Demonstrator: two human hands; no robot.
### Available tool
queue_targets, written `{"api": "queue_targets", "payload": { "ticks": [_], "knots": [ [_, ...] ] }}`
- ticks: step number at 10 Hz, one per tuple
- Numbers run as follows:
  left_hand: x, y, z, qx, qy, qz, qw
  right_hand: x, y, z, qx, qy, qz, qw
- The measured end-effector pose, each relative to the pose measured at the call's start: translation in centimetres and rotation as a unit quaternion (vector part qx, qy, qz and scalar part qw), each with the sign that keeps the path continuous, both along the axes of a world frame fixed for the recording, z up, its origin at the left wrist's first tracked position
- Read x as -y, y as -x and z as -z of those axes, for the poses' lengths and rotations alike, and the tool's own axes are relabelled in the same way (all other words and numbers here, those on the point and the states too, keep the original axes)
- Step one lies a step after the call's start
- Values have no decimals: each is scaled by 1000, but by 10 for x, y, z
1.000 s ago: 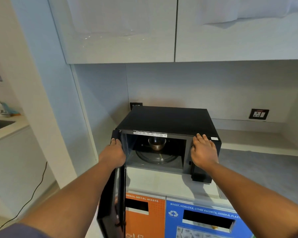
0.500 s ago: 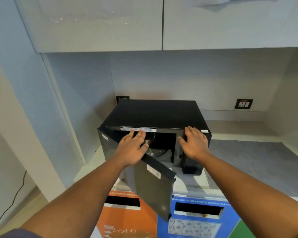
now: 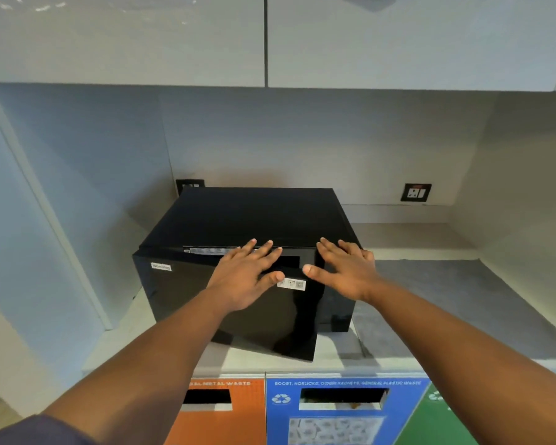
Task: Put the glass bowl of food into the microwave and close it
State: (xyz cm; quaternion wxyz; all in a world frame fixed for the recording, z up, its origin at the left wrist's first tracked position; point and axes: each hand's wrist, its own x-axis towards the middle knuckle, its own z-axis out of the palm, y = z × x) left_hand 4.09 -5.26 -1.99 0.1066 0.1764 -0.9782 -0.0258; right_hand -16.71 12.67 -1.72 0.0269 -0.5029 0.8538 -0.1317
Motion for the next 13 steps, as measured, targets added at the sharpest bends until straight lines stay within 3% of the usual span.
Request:
{"api": "queue_targets", "payload": {
  "ticks": [2,6,11,13],
  "knots": [
    [12,29,7,-6,22,3,1000,5,2,9,-52,3,-7,999],
    [18,42,11,-30,55,-14,998,18,-6,33,-130,109,55,984],
    [17,42,7,-6,54,-17,998,18,-14,27,-114,99,76,986],
    [8,34,-9,13,9,-3,1000,12,-11,17,-116,57,39,991]
  ]
}}
